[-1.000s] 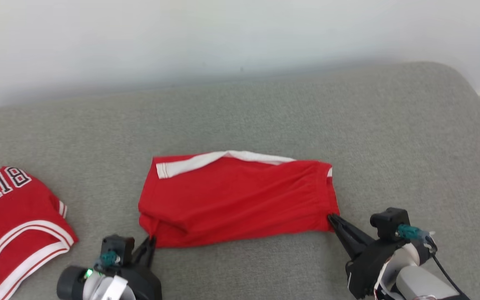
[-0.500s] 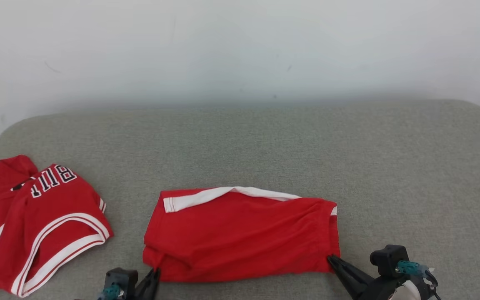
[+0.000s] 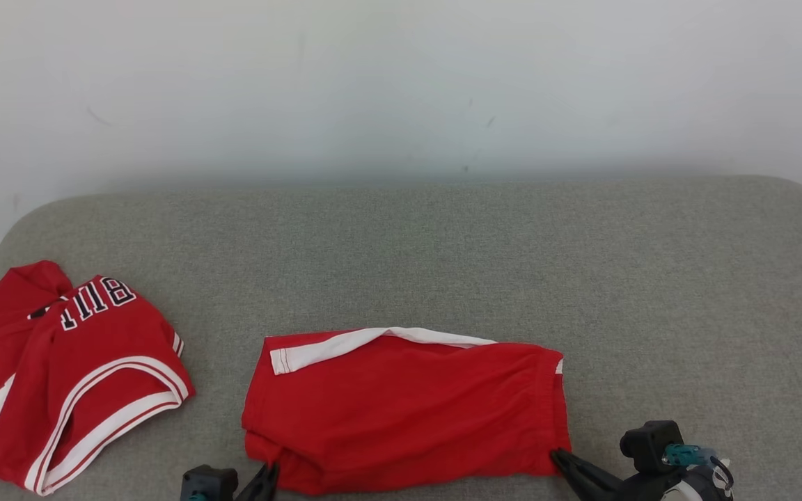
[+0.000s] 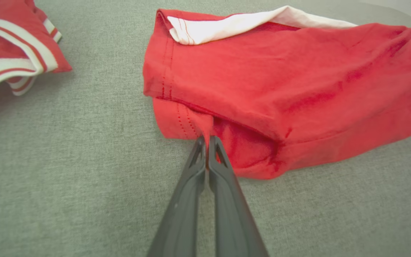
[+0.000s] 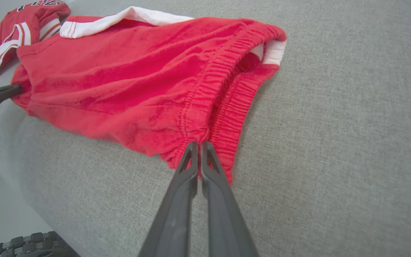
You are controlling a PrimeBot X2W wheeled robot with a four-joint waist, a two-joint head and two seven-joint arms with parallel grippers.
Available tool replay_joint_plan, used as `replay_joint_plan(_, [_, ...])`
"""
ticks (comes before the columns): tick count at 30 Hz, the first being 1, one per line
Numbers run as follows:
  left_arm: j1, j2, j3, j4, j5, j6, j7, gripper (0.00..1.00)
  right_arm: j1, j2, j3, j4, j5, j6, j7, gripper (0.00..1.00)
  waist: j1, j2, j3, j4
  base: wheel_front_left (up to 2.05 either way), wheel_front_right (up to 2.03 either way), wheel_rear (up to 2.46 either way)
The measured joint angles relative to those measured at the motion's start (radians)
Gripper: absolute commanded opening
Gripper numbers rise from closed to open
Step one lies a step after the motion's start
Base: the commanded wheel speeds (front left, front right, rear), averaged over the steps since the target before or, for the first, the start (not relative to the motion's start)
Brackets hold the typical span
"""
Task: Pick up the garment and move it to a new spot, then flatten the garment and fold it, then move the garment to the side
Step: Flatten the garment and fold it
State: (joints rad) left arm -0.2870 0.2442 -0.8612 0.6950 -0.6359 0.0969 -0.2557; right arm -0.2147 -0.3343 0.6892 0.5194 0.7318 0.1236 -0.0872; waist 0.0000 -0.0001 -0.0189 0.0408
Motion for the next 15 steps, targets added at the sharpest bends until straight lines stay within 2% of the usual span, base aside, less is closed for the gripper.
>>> replay_joint_plan(1, [0.002,0.0,0.004,-0.002,0.0,0.001,0.0,0.0,0.0,0.0,0.0,-0.003,0.006,0.0,0.004,0.41,0.0,0.0001,0.0,-0.001,0.0,0.0,0.0])
replay_joint_plan(2, [0.009,0.002,0.015,-0.007,-0.005,0.004,0.0,0.2,-0.001,0.001,0.0,-0.007,0.007,0.0,0.009,0.98,0.0,0.0001,0.0,-0.003,0.0,0.0,0.0])
replay_joint_plan(3, [0.02,0.004,0.025,-0.012,-0.007,0.009,0.0,0.93,-0.001,0.001,-0.002,-0.011,0.008,0.0,0.009,1.0,0.0,0.0001,-0.001,-0.005,0.0,0.0,0.0])
replay_joint_plan(4, [0.031,0.008,0.038,-0.021,-0.008,0.009,0.0,1.0,0.0,0.002,-0.006,-0.016,0.015,0.0,0.009,1.0,0.0,0.0001,-0.001,-0.009,0.0,0.0,0.0])
replay_joint_plan(15, [0.062,0.055,0.162,-0.166,0.005,0.027,0.0,1.0,0.021,-0.031,-0.075,-0.129,0.087,0.0,-0.013,1.0,0.0,0.0001,-0.011,-0.035,0.0,0.0,0.0])
